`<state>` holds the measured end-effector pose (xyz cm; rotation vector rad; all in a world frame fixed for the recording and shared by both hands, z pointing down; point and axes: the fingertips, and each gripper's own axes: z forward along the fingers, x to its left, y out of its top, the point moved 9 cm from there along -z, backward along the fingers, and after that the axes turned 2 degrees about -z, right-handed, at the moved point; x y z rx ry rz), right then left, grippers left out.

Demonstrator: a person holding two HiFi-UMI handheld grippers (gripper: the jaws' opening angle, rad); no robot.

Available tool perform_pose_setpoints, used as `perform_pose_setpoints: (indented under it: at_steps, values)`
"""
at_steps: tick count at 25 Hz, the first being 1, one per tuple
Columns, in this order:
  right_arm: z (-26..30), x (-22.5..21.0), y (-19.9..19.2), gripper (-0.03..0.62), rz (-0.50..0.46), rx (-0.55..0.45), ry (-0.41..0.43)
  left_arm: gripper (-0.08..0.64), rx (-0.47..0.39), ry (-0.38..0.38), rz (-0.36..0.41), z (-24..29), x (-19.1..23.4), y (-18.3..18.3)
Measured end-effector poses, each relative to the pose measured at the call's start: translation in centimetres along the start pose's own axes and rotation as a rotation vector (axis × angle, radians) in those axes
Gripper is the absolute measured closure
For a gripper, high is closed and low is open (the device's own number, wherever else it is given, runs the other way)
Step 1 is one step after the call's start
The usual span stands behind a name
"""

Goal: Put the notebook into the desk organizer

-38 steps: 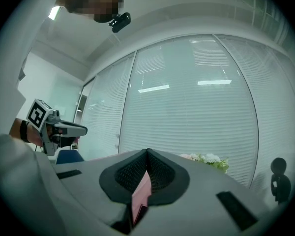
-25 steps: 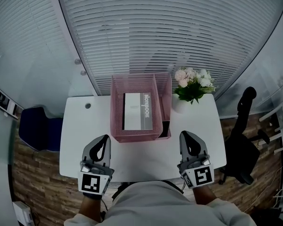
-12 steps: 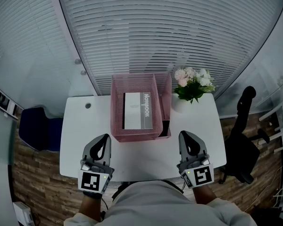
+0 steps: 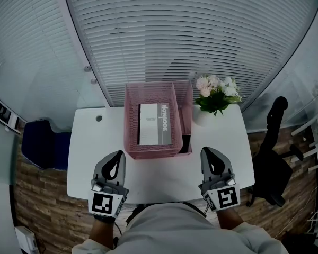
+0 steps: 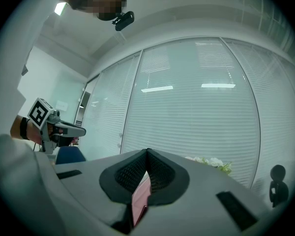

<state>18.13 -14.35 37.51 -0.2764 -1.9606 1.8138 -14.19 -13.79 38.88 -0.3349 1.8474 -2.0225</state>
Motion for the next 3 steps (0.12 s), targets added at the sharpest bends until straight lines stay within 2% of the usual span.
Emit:
perform_pose_setpoints:
  at_steps: [3]
  values:
    - [-0.01, -0.12, -0.09, 0.58, 0.0, 0.0, 0.002, 0.552, 0.0, 0.002, -0.002, 0.13, -0.12, -0.08]
